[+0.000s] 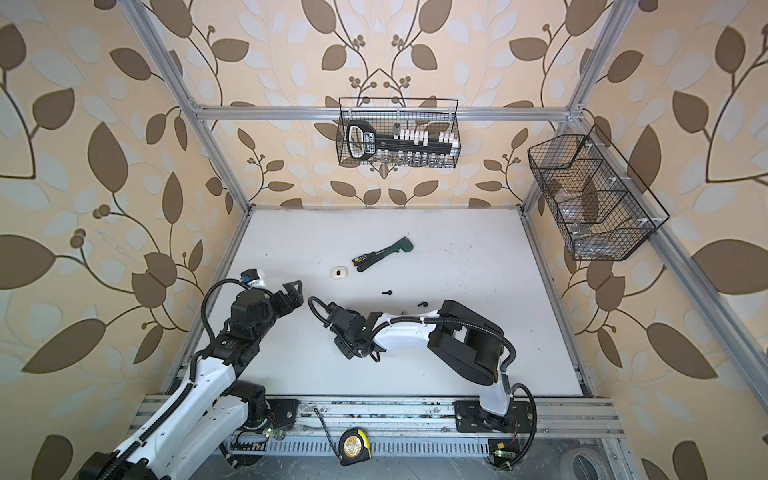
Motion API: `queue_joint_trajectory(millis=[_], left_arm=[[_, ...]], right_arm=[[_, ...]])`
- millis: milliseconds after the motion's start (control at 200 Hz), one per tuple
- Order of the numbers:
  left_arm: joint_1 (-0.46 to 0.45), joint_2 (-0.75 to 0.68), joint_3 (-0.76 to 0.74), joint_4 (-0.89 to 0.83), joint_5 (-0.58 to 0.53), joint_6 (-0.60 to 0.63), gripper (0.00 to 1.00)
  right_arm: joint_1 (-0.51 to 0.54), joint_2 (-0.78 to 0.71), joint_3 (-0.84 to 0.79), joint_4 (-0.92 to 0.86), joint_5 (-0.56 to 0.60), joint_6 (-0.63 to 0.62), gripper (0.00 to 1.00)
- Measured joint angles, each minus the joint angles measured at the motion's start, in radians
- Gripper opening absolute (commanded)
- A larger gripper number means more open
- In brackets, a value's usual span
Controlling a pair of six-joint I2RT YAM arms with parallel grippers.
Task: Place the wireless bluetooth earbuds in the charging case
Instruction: 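Lift the black case toward the left gripper while the left gripper approaches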
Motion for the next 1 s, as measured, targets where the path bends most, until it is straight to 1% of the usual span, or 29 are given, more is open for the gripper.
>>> queue_joint_trajectory(millis=[80,200,275,370,465,515,630,690,735,835,905,960,1000], left_arm=[[0.0,0.0,0.0,0.0,0.0,-0.005,0.99],[0.0,0.0,0.018,-0.035,-0.001,-0.023,0.99],[0.0,0.0,0.057,-0.079,0.002,-0.047,0.99],[0.0,0.0,0.13,-0.121,0.033,-0.08,0.99],[0.0,-0.003,0.198,-0.138,0.096,-0.103,0.98],[0.0,-0.007,0.217,-0.122,0.151,-0.124,0.98],[0.0,-0.001,0.2,-0.036,0.282,-0.184,0.94],[-0.001,0.021,0.188,0.009,0.34,-0.208,0.88],[-0.002,0.043,0.172,0.053,0.375,-0.221,0.87],[-0.04,0.073,0.098,0.164,0.417,-0.238,0.87],[-0.104,0.075,0.048,0.212,0.419,-0.221,0.87],[-0.164,0.076,0.033,0.226,0.415,-0.186,0.87],[-0.204,0.077,0.033,0.238,0.415,-0.159,0.86]], right_arm=[[0.001,0.0,0.0,0.0,0.006,0.0,0.36],[0.002,-0.022,-0.027,0.008,0.019,-0.002,0.34],[-0.002,-0.067,-0.076,0.01,0.033,-0.004,0.32],[-0.012,-0.158,-0.146,0.018,0.051,-0.008,0.31],[-0.02,-0.285,-0.221,0.045,0.098,-0.019,0.3],[-0.022,-0.357,-0.259,0.063,0.136,-0.029,0.29],[-0.022,-0.528,-0.345,0.105,0.225,-0.047,0.26],[-0.022,-0.608,-0.385,0.13,0.275,-0.061,0.25],[-0.022,-0.663,-0.415,0.15,0.309,-0.074,0.24],[-0.018,-0.772,-0.487,0.208,0.37,-0.101,0.22],[-0.014,-0.832,-0.54,0.26,0.401,-0.117,0.22],[-0.013,-0.862,-0.564,0.284,0.415,-0.125,0.16],[-0.009,-0.874,-0.566,0.293,0.426,-0.13,0.18]])
